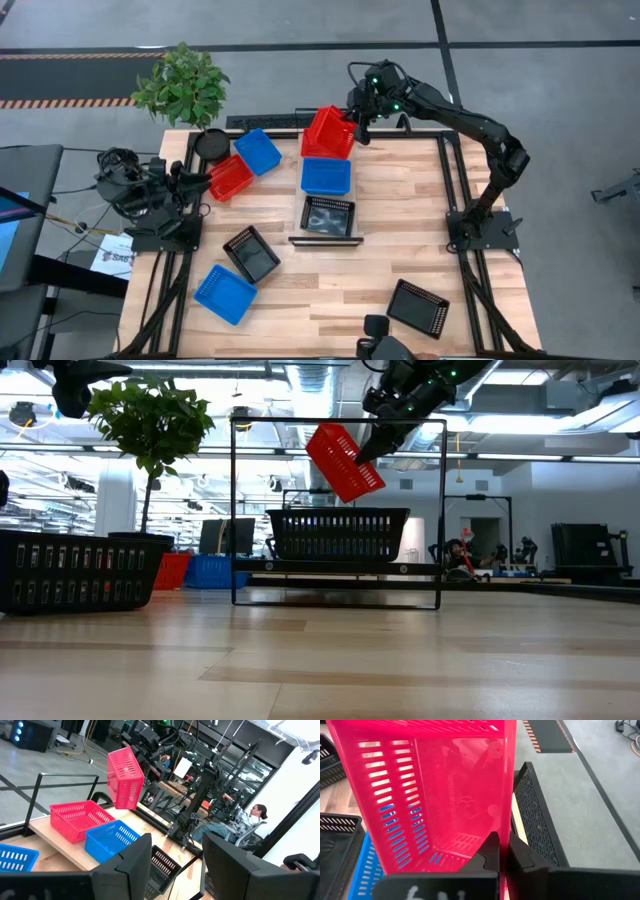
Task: Stack baskets on shelf by color
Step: Stack the bottom red bin on the red bin on the shelf
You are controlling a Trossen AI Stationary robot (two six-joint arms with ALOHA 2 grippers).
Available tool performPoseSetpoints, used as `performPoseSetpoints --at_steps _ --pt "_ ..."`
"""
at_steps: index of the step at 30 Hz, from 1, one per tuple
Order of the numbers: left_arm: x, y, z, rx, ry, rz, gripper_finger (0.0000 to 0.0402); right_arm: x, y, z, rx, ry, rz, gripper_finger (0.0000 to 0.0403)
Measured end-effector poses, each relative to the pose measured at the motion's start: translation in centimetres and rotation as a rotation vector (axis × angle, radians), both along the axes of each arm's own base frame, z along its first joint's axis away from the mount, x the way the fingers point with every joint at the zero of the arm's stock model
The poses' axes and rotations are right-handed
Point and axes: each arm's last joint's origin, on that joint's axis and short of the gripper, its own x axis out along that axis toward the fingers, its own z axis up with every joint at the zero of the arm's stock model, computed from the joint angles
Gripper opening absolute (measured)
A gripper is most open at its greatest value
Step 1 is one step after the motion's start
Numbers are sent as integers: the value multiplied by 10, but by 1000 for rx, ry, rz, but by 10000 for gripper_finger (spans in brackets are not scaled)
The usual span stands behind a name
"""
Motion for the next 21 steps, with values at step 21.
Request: performPoseSetpoints --at_steps 21 --pt "0 0 0 2 0 -10 167 5 6 0 9 -5 11 20"
